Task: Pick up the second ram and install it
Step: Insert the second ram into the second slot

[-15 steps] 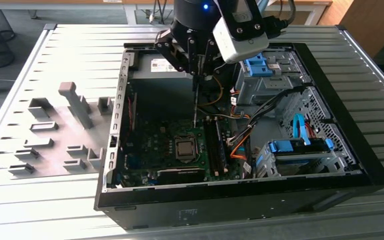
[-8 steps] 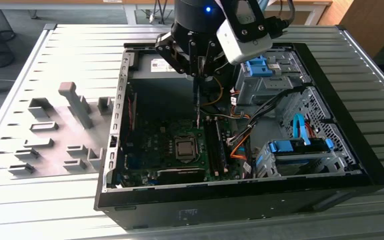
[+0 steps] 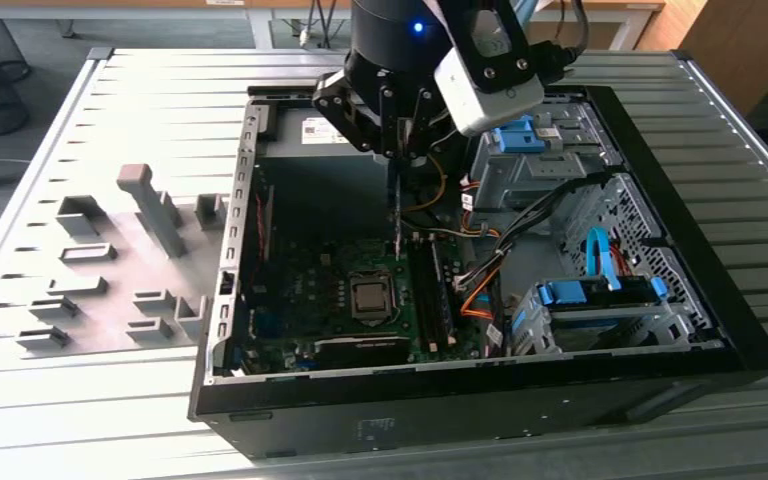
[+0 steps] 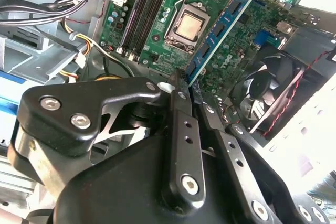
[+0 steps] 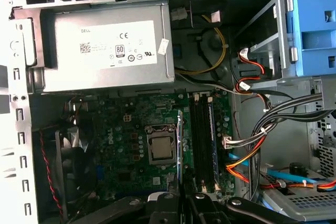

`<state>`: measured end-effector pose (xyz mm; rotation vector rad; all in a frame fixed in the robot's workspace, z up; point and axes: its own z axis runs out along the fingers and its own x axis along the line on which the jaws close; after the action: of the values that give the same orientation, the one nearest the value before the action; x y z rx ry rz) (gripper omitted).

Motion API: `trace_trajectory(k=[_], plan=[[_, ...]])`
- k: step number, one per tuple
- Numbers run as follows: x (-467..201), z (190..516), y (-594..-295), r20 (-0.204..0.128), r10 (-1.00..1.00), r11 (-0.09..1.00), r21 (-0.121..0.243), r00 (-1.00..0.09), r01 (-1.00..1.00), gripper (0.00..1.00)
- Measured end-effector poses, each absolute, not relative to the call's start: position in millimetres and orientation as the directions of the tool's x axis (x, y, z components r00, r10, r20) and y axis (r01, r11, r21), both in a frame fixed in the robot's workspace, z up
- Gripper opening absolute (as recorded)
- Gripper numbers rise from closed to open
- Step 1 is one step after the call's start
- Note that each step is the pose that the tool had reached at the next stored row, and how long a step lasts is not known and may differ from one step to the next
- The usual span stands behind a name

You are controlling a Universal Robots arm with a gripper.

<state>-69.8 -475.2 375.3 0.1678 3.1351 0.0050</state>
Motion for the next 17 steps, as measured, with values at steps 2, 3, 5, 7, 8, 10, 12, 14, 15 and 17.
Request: trace_trajectory(k=[2,3,5,7,8,10,12,14,15,17], plan=[[-69.8,374.5,-475.3,-0.002,0.107,0.994,0.003,-0.994,0.107,0.14],[-69.8,374.0,-475.3,-0.002,0.107,0.994,0.003,-0.994,0.107,0.14],[-69.8,372.7,-475.3,-0.002,0.107,0.994,0.003,-0.994,0.107,0.14],[-69.8,371.2,-475.3,-0.002,0.107,0.994,0.003,-0.994,0.107,0.14],[-69.8,370.4,-475.3,-0.002,0.107,0.994,0.003,-0.994,0.107,0.14],[-68.9,369.2,-475.2,-0.002,0.106,0.994,0.003,-0.994,0.106,0.14],[-68.0,367.8,-475.2,-0.002,0.102,0.995,0.002,-0.995,0.102,0.14],[-66.1,366.7,-475.2,-0.002,0.089,0.996,0.002,-0.996,0.089,0.14],[-65.1,366.0,-475.2,-0.002,0.082,0.997,0.002,-0.997,0.082,0.14],[-62.9,364.7,-475.2,-0.002,0.072,0.997,0.002,-0.997,0.072,0.14]])
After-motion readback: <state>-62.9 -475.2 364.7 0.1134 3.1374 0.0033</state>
